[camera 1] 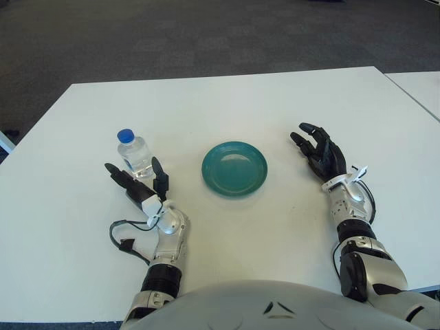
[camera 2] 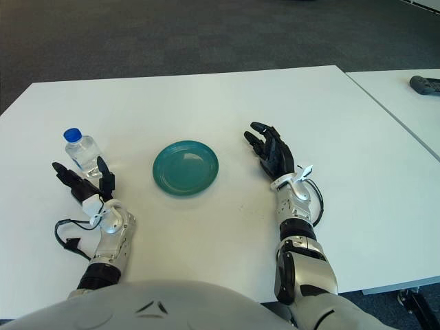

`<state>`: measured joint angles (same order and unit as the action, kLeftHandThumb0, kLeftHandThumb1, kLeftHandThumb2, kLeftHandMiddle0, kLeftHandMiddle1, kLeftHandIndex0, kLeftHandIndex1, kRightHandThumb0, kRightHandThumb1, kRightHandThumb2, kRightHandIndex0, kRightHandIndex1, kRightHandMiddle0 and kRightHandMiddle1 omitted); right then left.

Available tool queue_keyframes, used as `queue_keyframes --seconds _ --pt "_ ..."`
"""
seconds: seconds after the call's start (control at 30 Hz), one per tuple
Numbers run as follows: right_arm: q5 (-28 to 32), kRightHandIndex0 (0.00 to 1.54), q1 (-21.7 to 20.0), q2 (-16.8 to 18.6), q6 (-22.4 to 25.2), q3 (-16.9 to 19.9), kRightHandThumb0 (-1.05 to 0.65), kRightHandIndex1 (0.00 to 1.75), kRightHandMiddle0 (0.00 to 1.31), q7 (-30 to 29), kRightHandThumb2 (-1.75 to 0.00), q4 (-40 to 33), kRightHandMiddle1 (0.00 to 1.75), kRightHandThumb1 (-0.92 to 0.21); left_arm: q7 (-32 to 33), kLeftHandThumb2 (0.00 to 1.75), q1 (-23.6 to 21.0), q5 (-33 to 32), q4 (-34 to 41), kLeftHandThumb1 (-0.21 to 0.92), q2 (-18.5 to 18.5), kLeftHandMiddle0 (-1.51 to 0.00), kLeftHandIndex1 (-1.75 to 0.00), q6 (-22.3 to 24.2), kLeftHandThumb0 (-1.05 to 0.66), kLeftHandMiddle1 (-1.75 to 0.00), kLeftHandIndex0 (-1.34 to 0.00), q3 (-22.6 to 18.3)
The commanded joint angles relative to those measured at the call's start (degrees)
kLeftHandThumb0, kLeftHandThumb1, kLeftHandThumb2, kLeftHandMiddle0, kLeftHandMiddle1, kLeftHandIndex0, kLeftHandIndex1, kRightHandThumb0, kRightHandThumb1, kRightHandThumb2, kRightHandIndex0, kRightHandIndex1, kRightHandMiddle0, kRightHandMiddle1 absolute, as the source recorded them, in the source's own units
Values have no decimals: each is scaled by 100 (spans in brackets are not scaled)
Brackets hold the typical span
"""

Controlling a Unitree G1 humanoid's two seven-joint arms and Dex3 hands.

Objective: Put the bottle into the plate.

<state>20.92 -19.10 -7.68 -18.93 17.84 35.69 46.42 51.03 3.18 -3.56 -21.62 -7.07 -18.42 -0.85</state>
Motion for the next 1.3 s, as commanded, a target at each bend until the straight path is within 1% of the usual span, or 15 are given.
queue_keyframes --seconds 0.0,0.17,0.23,0.37,0.5,0.67,0.73,0.93,1.1,1.27 --pt "-22 49 126 -54 141 5 -71 37 11 22 -70 346 93 -92 -64 39 387 -360 -313 92 -858 -12 -12 570 -105 -1 0 -209" --pt "77 49 -110 -135 243 131 -71 36 11 66 -68 772 94 -92 -153 43 328 -383 -405 92 -797 -11 -17 688 -105 0 0 -368" --pt "298 50 -168 -82 460 282 -69 36 12 157 -65 834 95 -92 -212 42 304 -422 -436 92 -782 -10 -16 687 -105 0 0 -446" --pt "538 51 -83 12 651 420 -63 35 14 338 -61 740 95 -92 -341 38 249 -506 -509 92 -756 -9 -15 653 -105 0 0 -611" --pt "568 51 165 -7 751 372 -63 33 12 467 -61 452 94 -92 -530 34 196 -586 -578 92 -726 -9 -15 634 -105 0 0 -794" --pt "581 53 -143 -146 913 467 -64 34 14 345 -60 861 94 -92 -798 32 172 -644 -663 92 -633 -9 -16 669 -105 0 0 -1024" --pt "584 54 -191 -158 908 489 -64 34 14 357 -60 942 95 -92 -884 32 132 -649 -744 92 -603 -9 -16 674 -105 0 0 -1109" --pt "550 52 -29 -121 737 465 -67 33 13 695 -59 879 94 -92 -1119 31 -8 -626 -974 92 -511 -9 -14 738 -105 -1 0 -1335" --pt "515 52 -103 -194 844 462 -71 32 13 709 -58 973 94 -92 -1234 30 -77 -559 -1036 92 -473 -10 -15 826 -105 -1 0 -1464" --pt "536 52 -86 -208 821 482 -72 32 13 790 -57 950 95 -92 -1302 31 -117 -516 -1025 92 -428 -10 -17 940 -105 0 0 -1539"
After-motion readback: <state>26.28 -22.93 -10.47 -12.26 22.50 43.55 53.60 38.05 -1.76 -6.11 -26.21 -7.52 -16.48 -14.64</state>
